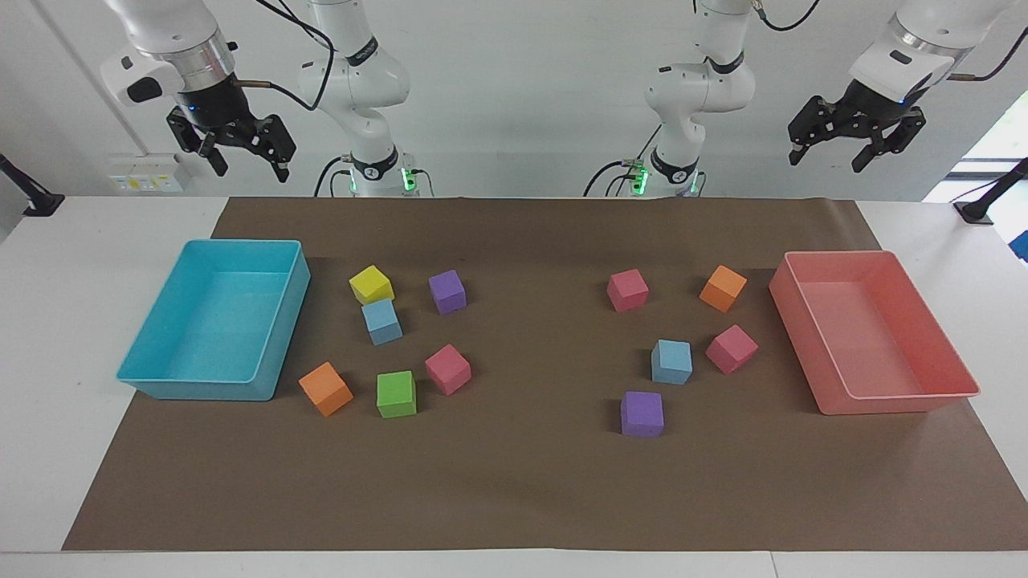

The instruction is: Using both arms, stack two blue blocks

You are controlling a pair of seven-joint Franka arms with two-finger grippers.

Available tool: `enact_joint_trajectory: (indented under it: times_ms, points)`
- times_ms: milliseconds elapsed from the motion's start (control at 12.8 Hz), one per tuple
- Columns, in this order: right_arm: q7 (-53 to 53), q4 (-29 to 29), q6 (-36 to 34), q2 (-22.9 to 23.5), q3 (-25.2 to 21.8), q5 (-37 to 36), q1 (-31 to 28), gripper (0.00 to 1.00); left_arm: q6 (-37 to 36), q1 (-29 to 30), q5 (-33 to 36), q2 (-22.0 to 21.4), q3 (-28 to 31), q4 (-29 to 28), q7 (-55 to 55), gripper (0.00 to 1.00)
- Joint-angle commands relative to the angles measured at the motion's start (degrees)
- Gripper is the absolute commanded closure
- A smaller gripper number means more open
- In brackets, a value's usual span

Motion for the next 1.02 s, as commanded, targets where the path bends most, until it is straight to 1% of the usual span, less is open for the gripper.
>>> enact_joint_trajectory:
  times_ms: [0,313,469,938]
  points:
    - [-0.9,0.7,0.4,0.4,0.3,-0.6,-0.6,0.00,-1.4,-0.1,1.1,0.5,-0.2,1.4,0.5,0.00]
    - [-1.0,0.6,0.4,0.4,0.3,-0.6,-0.5,0.00,-0.8,-0.1,1.2,0.3,-0.2,1.3,0.3,0.00]
    - [-0.7,-1.0,0.4,-0.4,0.3,-0.6,-0.5,0.00,-0.3,-0.1,1.2,0.0,-0.2,1.2,0.1,0.00]
    - [-0.8,-1.1,0.7,-0.5,0.4,-0.6,-0.5,0.00,-0.1,-0.1,0.6,-0.5,-0.2,0.7,0.0,0.00]
